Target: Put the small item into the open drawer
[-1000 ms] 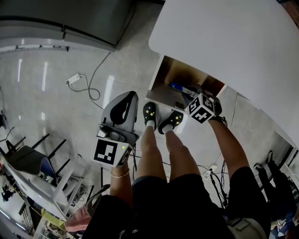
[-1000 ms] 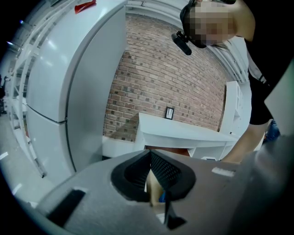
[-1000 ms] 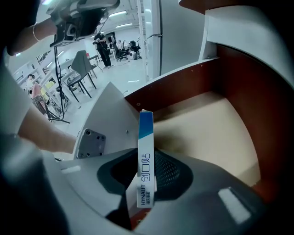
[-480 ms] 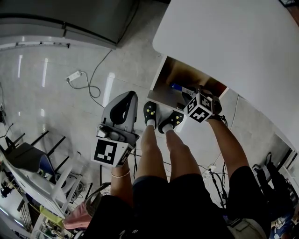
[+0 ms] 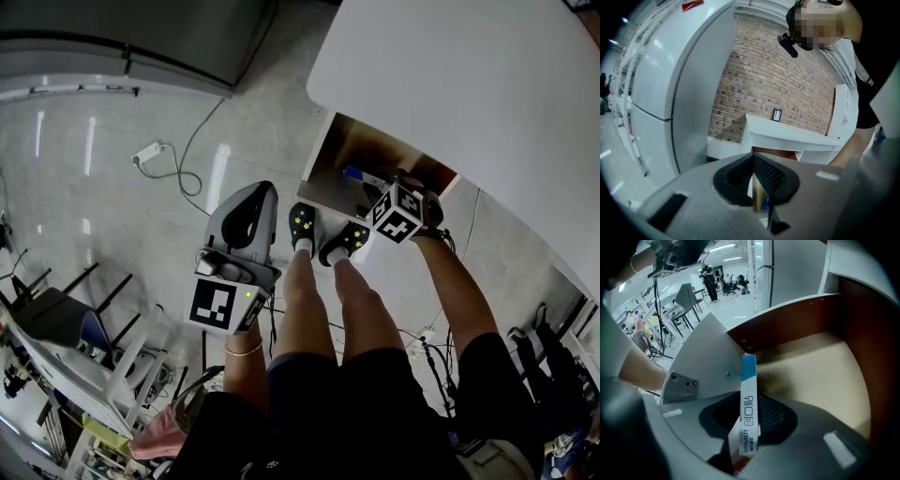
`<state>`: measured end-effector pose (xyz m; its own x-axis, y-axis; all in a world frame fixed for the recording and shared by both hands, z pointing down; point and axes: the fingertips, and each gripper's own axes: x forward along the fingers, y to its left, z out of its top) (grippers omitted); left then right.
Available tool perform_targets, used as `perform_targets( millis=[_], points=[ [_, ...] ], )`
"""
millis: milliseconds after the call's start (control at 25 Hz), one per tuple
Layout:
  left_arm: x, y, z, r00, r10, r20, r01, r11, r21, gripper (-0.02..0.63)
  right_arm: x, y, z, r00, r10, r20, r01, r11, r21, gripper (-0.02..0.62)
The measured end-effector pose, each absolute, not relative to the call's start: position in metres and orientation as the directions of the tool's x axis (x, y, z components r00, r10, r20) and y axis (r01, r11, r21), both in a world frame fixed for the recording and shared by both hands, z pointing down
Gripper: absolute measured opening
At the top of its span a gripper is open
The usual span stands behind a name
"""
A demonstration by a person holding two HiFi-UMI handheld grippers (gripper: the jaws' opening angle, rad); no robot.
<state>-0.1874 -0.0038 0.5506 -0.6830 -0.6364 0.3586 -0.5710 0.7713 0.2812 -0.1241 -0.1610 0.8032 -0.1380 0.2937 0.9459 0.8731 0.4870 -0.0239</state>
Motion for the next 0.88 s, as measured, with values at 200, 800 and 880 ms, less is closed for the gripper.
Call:
perform_targets(
  millis=[200, 800, 880],
  points=[
    [-0.189, -0.004, 0.552, -0.681, -0.637, 0.361, -0.57, 0.771, 0.286, -0.008, -0.125, -0.162, 0.805, -0.14, 0.288, 0.947, 0.868, 0.496, -0.022, 0.107],
    [-0.193, -0.013, 0.549, -0.665, -0.664, 0.341, -0.595, 0.747, 0.295, -0.003, -0.138, -0.16, 0.771, -0.222, 0.354, 0.909, 0.82, 0.571, -0.022, 0.143],
    [-0.194, -0.015, 0.547, -0.662, -0.669, 0.339, -0.598, 0.743, 0.299, -0.003, -0.14, -0.158, 0.762, -0.241, 0.375, 0.895, 0.804, 0.594, -0.033, 0.143]
  ],
)
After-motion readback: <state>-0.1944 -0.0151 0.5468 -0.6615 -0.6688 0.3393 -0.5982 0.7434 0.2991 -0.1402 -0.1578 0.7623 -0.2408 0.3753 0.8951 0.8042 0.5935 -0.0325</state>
